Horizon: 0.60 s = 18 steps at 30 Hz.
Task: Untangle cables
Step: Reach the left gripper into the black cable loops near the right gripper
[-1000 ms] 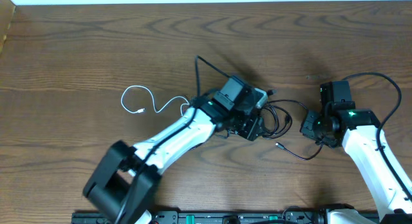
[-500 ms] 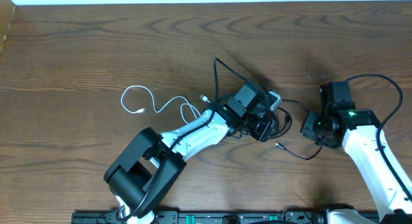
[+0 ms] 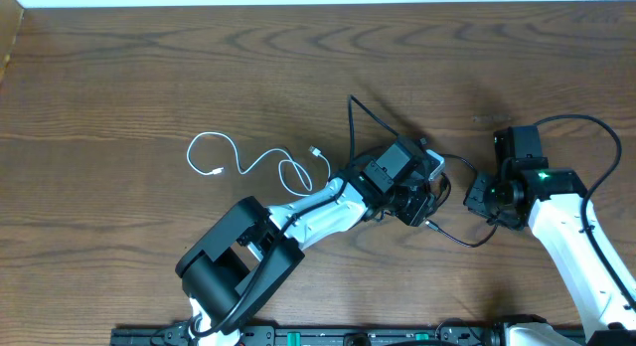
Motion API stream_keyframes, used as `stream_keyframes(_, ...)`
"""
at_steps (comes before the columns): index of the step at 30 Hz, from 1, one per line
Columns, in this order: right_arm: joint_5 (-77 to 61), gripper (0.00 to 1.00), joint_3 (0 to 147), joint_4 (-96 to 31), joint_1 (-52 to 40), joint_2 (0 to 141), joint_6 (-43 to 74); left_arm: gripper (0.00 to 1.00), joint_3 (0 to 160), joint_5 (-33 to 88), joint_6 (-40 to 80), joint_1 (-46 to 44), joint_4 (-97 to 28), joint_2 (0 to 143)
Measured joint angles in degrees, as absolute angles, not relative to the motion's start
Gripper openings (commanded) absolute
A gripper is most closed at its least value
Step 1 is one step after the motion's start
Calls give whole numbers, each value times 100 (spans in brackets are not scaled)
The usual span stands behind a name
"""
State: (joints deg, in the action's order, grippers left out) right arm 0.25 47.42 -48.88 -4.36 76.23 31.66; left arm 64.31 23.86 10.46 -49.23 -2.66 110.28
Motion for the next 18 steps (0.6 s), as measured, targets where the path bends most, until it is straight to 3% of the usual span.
stream_keyframes(3,25,24,4742,-4897,-436,7623,3166,38,6431,2296,1033,-4923,-268,11028)
stream_keyframes(18,25,23,4742,-4941,-436,7623,3166,38,6431,2206,1052,-5002,-274,11028)
